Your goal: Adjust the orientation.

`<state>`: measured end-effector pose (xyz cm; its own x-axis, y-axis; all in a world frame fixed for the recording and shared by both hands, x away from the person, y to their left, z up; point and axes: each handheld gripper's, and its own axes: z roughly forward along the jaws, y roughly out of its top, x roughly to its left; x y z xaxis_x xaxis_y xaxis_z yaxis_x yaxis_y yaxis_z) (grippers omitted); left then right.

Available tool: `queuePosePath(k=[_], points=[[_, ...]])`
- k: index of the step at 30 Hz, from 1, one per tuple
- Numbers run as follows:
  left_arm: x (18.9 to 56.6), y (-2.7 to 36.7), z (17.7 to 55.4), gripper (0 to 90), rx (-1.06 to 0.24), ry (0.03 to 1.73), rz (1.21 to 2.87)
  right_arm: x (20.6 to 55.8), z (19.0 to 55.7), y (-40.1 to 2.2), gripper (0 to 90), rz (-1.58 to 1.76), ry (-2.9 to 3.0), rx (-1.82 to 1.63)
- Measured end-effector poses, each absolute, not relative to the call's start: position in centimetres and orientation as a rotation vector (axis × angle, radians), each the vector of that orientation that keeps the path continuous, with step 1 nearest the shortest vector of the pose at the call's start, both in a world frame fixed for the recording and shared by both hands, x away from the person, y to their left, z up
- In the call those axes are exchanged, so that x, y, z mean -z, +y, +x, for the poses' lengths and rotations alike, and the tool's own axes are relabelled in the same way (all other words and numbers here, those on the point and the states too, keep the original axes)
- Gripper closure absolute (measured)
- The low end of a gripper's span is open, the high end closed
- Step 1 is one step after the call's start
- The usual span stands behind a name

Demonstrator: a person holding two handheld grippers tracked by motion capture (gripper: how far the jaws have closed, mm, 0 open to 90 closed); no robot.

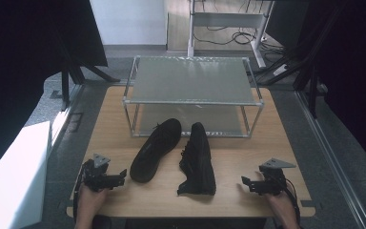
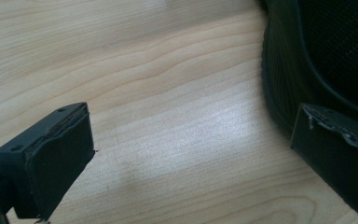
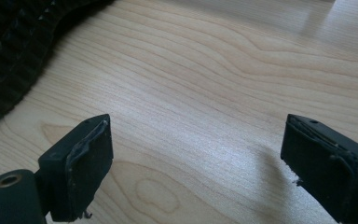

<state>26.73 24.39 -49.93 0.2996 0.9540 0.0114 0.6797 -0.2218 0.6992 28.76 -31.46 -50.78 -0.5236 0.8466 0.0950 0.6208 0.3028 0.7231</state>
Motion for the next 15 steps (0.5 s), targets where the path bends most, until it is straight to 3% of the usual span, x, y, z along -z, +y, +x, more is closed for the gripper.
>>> queuePosePath(k=[15], points=[[49.43, 24.08, 26.85, 1.6, -0.606, 1.462, 1.966, 50.22, 28.50, -31.23, 11.8, 1.275, 2.229, -1.097]])
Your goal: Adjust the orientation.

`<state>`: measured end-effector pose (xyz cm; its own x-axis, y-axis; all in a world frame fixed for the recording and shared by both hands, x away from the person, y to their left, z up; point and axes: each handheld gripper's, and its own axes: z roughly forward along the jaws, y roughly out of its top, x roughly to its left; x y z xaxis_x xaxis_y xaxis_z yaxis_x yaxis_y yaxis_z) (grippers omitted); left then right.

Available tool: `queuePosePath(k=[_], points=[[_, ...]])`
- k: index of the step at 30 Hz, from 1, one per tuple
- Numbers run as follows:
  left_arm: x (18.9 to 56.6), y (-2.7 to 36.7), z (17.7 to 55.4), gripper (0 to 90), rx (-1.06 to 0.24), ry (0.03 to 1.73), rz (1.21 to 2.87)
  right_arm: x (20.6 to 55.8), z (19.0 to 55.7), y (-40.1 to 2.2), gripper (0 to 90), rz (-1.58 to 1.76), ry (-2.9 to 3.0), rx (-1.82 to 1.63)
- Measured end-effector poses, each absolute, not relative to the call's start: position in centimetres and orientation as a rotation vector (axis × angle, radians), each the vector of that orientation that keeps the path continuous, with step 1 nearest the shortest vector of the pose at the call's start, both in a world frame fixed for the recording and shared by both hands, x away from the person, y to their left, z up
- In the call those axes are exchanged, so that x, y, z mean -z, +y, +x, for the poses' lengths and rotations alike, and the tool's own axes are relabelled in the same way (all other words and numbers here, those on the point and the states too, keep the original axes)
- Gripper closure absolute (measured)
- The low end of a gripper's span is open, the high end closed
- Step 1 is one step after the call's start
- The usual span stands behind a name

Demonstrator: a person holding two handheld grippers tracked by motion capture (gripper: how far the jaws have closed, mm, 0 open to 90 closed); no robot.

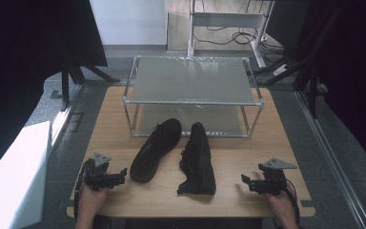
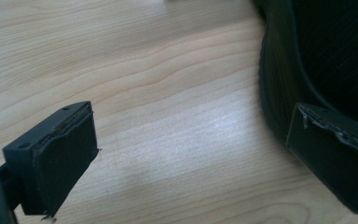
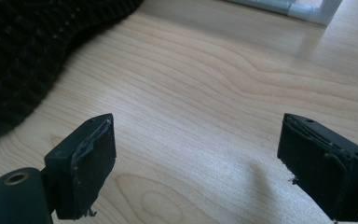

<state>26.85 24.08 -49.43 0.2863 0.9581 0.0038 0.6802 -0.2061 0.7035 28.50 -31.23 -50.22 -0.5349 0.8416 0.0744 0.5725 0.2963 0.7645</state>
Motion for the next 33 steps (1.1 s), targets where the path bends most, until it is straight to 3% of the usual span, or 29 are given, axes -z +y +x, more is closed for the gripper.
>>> queuePosePath(k=[17, 33], points=[[49.5, 24.9, 27.6, 0.0, -0.619, 1.496, 1.906, 50.3, 28.5, -31.0, 11.8, 1.275, 2.230, -1.105], [50.7, 23.7, 29.9, 0.0, -0.629, 1.489, 1.975, 50.4, 28.6, -31.1, 12.9, 1.293, 2.228, -1.102]])
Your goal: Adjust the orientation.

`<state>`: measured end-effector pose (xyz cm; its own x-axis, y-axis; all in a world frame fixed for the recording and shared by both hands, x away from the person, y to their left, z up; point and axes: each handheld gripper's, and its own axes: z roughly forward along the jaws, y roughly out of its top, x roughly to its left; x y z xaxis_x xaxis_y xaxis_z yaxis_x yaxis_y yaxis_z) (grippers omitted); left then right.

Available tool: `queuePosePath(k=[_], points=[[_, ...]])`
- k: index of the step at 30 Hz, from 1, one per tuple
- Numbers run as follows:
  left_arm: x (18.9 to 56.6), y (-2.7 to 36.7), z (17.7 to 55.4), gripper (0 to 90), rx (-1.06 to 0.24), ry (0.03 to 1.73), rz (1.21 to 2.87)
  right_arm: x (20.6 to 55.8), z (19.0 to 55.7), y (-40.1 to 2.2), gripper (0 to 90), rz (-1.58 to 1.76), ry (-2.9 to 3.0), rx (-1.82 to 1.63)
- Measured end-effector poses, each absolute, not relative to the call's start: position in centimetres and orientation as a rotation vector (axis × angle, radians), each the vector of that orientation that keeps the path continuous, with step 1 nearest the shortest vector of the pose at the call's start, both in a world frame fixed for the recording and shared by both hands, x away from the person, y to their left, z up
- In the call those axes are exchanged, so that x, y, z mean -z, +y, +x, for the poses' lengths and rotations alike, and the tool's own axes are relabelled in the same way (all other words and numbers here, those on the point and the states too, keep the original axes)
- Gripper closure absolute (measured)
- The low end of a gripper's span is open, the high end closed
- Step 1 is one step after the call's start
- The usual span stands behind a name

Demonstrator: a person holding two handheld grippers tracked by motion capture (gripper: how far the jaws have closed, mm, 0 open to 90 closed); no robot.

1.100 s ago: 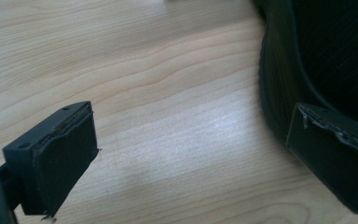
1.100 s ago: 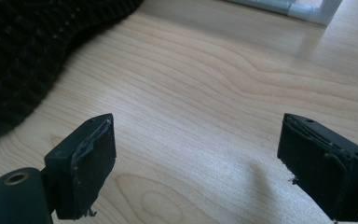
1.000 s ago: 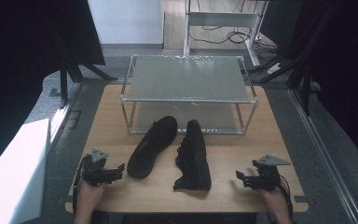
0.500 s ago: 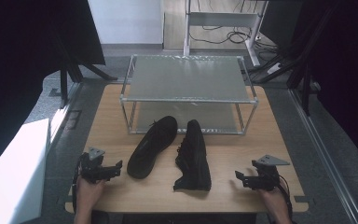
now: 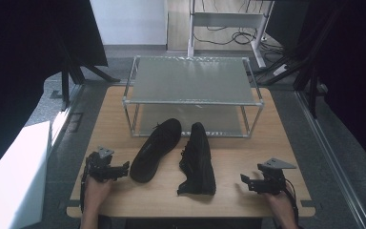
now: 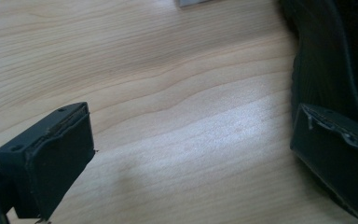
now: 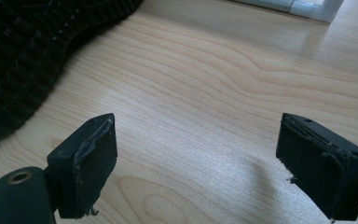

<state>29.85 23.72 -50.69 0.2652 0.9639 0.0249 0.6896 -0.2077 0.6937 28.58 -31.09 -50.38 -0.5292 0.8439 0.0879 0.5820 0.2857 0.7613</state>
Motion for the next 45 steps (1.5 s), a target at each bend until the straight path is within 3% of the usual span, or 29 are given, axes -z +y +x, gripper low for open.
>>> queuePosePath(k=[13, 24, 45], points=[[50.9, 22.8, 29.7, 1.0, -0.613, 1.449, 2.023, 50.4, 28.6, -31.1, 13.0, 1.298, 2.230, -1.109], [51.0, 19.8, 28.7, 0.0, -0.573, 1.336, 2.131, 50.4, 28.6, -31.1, 13.0, 1.300, 2.228, -1.111], [51.2, 16.1, 28.3, 0.0, -0.509, 1.211, 2.190, 50.5, 28.6, -31.2, 13.0, 1.308, 2.232, -1.114]])
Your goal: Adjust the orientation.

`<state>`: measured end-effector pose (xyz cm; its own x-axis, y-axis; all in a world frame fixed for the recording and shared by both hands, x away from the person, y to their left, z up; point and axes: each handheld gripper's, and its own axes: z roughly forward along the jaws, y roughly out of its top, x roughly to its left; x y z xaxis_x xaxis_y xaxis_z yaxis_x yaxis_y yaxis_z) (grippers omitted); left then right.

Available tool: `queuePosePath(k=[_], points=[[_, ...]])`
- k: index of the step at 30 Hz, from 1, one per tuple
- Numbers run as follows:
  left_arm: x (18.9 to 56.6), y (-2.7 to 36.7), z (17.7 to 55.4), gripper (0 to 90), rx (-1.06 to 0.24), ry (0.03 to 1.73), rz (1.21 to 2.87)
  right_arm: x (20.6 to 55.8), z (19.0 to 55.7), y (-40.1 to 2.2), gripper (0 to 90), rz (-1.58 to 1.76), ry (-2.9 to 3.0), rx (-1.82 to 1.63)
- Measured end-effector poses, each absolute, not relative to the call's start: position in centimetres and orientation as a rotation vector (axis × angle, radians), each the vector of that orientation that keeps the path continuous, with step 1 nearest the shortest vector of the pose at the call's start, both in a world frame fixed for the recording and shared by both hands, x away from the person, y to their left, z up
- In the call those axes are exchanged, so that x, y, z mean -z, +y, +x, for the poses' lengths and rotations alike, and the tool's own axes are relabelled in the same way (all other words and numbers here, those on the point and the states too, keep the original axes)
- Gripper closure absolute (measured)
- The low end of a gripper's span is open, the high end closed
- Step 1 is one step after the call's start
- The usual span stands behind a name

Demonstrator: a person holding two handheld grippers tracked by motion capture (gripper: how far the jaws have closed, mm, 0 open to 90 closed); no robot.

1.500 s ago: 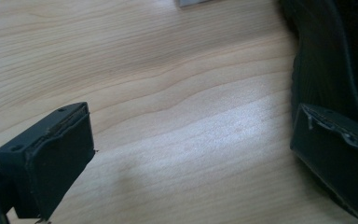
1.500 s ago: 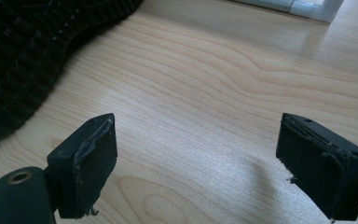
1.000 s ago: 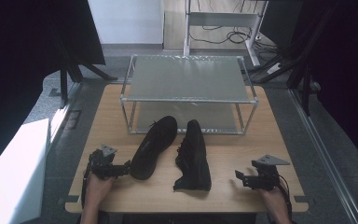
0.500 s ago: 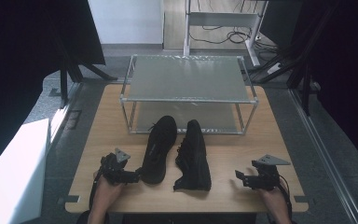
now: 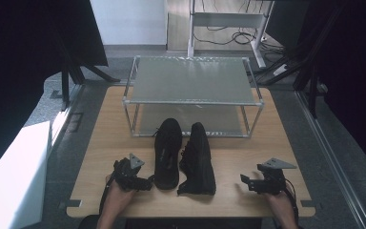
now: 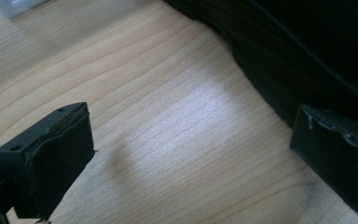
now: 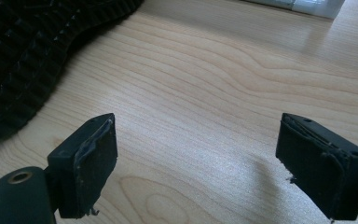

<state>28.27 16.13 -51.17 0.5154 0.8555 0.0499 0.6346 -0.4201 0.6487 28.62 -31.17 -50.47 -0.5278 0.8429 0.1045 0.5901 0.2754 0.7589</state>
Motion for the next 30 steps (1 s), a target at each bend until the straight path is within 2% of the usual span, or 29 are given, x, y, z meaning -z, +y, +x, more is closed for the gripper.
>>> queuePosePath(k=[10, 19, 30], points=[[50.6, 18.8, 27.7, 0.0, -0.536, 1.254, 2.085, 50.3, 28.6, -31.3, 13.0, 1.326, 2.225, -1.143], [50.6, 19.1, 27.5, 0.0, -0.519, 1.285, 2.047, 49.4, 28.9, -30.5, 10.7, 1.321, 2.239, -1.198], [50.9, 19.2, 27.6, 0.0, -0.487, 1.275, 2.054, 47.7, 30.1, -28.5, 0.0, 1.259, 2.291, -1.178]])
